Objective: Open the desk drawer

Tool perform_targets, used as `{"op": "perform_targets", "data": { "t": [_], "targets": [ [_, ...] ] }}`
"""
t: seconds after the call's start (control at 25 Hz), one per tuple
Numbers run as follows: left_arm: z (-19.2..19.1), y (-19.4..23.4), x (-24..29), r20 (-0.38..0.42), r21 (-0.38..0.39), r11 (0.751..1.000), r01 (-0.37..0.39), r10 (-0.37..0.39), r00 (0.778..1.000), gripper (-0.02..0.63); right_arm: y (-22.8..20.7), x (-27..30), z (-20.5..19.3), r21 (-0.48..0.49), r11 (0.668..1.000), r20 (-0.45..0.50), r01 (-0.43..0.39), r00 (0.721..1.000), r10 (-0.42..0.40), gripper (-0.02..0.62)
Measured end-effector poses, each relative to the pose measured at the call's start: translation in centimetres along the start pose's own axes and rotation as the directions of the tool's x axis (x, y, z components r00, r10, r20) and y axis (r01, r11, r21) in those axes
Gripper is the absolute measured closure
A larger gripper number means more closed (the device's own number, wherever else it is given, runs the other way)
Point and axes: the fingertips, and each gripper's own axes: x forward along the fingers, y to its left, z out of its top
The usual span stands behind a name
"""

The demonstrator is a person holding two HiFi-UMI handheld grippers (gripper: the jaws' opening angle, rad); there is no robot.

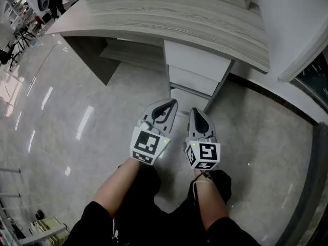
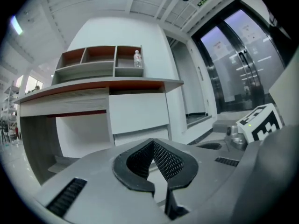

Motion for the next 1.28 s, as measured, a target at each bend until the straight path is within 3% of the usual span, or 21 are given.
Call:
{"op": "perform_targets", "data": {
  "t": [0.28, 0.52, 0.68, 0.72, 0.8, 0.88, 1.08, 1.28],
  "targets": [
    [-1.3, -2.0, -2.5, -0.044, 0.074, 0.996, 0.045, -0.042, 0.998, 0.603, -0.9, 0.6, -3.2, 0.223, 0.974, 0.076, -0.029, 0.997, 0.012, 0.589],
    [-2.2, -2.3, -2.5, -0.053, 0.071, 0.997, 0.040, -0.037, 0.998, 0.603, -1.4, 1.6, -4.9, 0.265, 0.961, 0.133, -0.072, 0.990, 0.037, 0.589],
    [-2.7, -2.7, -2.2, -0.067, 0.084, 0.995, 0.046, -0.041, 0.997, 0.603, -1.8, 2.4, -5.5, 0.330, 0.935, 0.186, -0.129, 0.980, 0.070, 0.588],
    [-2.8, -2.8, -2.2, -0.071, 0.086, 0.995, 0.053, -0.046, 0.996, 0.603, -1.9, 2.6, -5.7, 0.352, 0.925, 0.200, -0.144, 0.977, 0.076, 0.579],
    [-2.8, -2.9, -2.5, -0.076, 0.079, 0.995, 0.057, -0.051, 0.996, 0.603, -2.0, 3.3, -6.1, 0.399, 0.899, 0.229, -0.182, 0.969, 0.094, 0.464],
    [-2.2, -2.8, -2.6, -0.062, 0.076, 0.996, 0.045, -0.040, 0.997, 0.603, -2.5, 4.0, -6.6, 0.441, 0.872, 0.258, -0.210, 0.961, 0.101, 0.442],
    [-1.9, -3.4, -2.2, -0.052, 0.141, 0.989, 0.054, -0.047, 0.998, 0.603, -4.6, 5.5, -7.2, 0.508, 0.832, 0.299, -0.223, 0.952, 0.073, 0.440],
    [-2.1, -3.1, -1.7, -0.055, 0.141, 0.988, 0.058, -0.051, 0.997, 0.603, -5.0, 6.7, -7.1, 0.536, 0.811, 0.315, -0.234, 0.947, 0.065, 0.440]
  ]
}}
